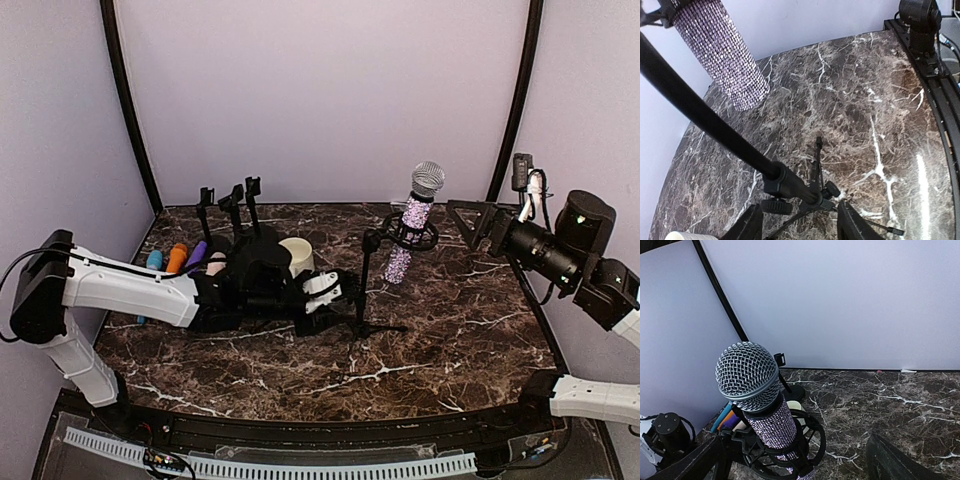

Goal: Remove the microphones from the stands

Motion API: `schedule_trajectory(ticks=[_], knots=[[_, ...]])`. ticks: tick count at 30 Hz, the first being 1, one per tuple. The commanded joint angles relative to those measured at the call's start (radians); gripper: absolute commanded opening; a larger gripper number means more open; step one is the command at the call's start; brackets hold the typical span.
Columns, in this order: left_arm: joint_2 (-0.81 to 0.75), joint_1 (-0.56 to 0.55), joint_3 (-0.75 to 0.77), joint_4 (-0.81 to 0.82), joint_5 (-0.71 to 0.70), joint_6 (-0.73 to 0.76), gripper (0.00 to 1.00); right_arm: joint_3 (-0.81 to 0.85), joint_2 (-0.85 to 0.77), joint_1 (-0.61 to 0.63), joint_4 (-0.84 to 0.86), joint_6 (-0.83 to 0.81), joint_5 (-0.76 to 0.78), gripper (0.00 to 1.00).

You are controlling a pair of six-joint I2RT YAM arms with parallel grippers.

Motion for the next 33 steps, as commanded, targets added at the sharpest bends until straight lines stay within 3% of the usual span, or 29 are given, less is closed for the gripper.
schedule_trajectory(ticks=[1, 7, 20, 33], knots=[[0.052, -0.012, 0.032, 0.028, -0.150, 0.122, 0.51, 0.003, -0.002, 0.003, 0.019, 0.004, 0.004, 0.99], [0.093, -0.033, 0.050, 0.066, -0.262, 0.190, 0.45, 0.003, 0.002, 0.003, 0.018, 0.000, 0.006, 0.99], [0.085, -0.039, 0.045, 0.106, -0.260, 0.203, 0.40, 0.005, 0.018, 0.003, 0.015, -0.008, 0.010, 0.99], [0.082, -0.040, 0.058, 0.006, -0.222, 0.167, 0.12, 0.005, 0.019, 0.003, 0.017, -0.008, 0.012, 0.99]])
